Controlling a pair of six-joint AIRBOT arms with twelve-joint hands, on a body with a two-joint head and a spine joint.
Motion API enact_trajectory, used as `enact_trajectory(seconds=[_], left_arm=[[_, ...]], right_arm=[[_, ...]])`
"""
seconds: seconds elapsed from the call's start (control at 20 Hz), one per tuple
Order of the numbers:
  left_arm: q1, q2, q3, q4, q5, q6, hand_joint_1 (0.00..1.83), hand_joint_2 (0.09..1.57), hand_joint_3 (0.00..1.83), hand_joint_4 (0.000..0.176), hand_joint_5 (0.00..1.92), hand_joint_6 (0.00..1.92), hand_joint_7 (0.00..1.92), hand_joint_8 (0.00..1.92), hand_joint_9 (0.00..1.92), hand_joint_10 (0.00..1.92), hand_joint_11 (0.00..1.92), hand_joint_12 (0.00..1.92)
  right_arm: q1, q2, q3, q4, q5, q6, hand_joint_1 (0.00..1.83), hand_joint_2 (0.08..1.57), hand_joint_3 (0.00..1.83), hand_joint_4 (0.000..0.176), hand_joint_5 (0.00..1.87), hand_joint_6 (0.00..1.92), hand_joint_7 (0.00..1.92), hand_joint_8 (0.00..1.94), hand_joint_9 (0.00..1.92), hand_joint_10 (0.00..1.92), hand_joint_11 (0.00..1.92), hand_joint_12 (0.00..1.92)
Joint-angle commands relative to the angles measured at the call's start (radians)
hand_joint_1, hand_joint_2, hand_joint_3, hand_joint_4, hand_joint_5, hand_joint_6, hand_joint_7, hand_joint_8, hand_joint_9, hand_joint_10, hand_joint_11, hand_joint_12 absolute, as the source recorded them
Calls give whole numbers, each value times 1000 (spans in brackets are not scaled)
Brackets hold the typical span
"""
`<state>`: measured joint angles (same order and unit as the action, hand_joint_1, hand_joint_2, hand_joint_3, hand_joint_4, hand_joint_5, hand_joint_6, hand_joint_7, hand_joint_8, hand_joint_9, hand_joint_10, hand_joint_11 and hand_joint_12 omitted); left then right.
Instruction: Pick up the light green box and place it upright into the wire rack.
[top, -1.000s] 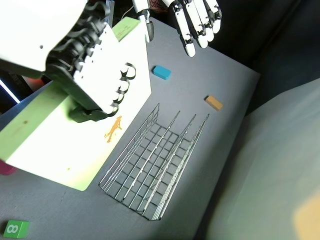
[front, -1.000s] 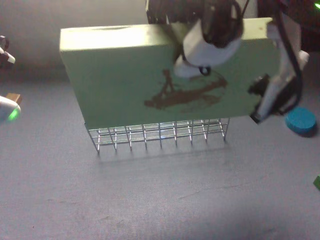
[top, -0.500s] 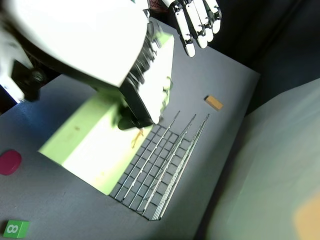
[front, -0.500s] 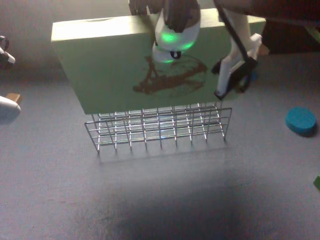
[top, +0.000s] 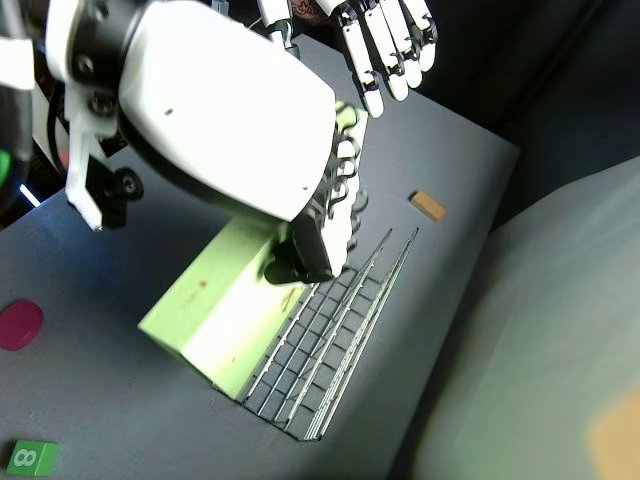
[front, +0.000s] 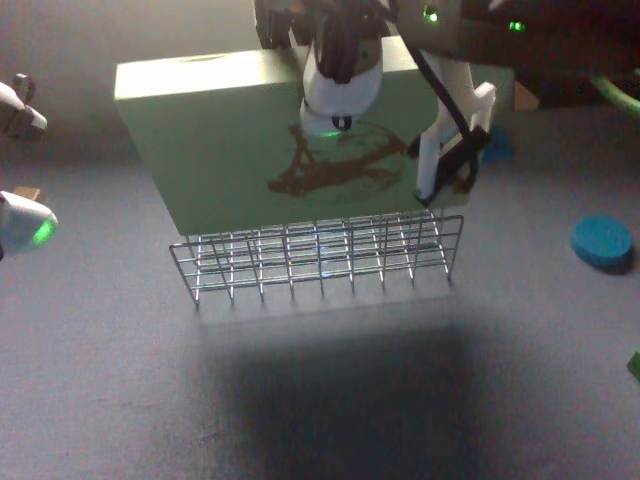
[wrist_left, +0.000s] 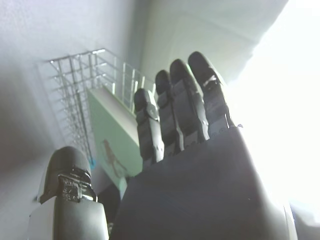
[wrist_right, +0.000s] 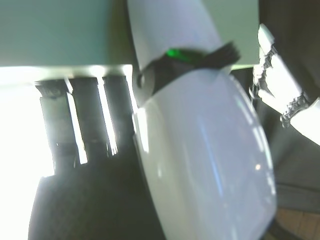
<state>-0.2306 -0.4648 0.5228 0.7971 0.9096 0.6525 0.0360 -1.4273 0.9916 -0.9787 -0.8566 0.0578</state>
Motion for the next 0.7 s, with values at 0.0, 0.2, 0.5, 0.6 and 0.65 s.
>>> enact_trajectory(seconds=[0.0,0.2,0.5,0.6,0.65], left_arm=[[-7,-1,-6,61,-66,0,184,1186,0,79,383,2,330,2,293,1,0,705],[-7,-3,-14,61,-66,-5,183,1186,0,79,383,2,330,2,294,1,0,700],[-7,-9,-18,61,-66,-15,183,1186,0,80,363,1,312,0,284,1,0,671],[-7,-9,-20,61,-66,-15,182,1186,0,79,366,2,312,0,284,1,0,672],[-7,-9,-21,61,-66,-16,182,1186,0,79,367,2,312,0,284,1,0,671]], right_arm=[[2,-6,3,-70,56,9,1363,1156,0,0,785,1069,951,1053,860,1372,801,1339],[-28,-21,26,-75,85,32,1363,1156,0,0,785,1069,950,1054,860,1370,800,1338],[-91,-53,72,-144,124,83,1364,1154,0,0,792,1073,934,1063,878,1351,815,1332],[-111,-64,92,-148,124,83,1363,1154,0,0,793,1073,929,1067,883,1346,821,1330],[-116,-68,100,-148,124,84,1363,1154,0,0,793,1074,928,1067,883,1345,823,1329]])
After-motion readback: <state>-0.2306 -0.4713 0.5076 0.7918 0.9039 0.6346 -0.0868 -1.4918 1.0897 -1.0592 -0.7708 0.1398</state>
